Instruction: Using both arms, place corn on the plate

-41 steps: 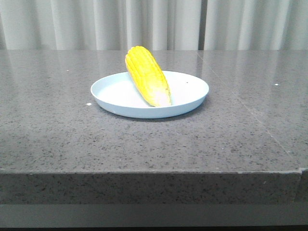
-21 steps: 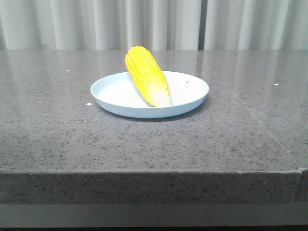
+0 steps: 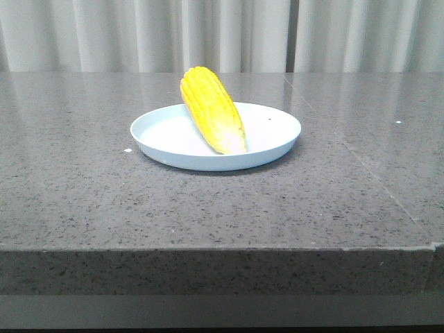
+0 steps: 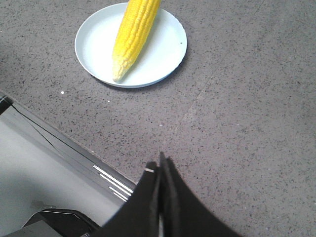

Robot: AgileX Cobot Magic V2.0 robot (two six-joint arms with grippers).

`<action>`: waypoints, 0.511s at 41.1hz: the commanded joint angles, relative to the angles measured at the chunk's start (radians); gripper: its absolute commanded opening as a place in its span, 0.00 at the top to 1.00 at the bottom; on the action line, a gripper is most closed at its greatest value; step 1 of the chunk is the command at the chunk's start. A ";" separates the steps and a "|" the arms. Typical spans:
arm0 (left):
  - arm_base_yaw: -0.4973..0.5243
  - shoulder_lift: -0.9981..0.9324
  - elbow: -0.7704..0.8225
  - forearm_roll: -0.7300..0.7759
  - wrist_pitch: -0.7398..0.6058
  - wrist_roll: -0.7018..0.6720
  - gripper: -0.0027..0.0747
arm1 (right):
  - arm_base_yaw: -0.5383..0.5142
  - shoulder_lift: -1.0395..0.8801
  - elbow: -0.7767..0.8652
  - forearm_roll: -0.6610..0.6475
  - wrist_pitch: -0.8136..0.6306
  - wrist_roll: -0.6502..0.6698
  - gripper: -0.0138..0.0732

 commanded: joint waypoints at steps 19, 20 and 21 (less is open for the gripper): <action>0.377 -0.483 0.588 -0.103 -0.629 -0.010 0.99 | -0.001 0.000 -0.023 0.002 -0.061 0.000 0.91; 0.388 -0.500 0.605 -0.111 -0.640 -0.010 0.99 | -0.001 0.000 -0.023 0.002 -0.061 0.000 0.91; 0.403 -0.520 0.627 -0.111 -0.646 -0.010 0.99 | -0.001 0.000 -0.023 0.002 -0.061 0.000 0.91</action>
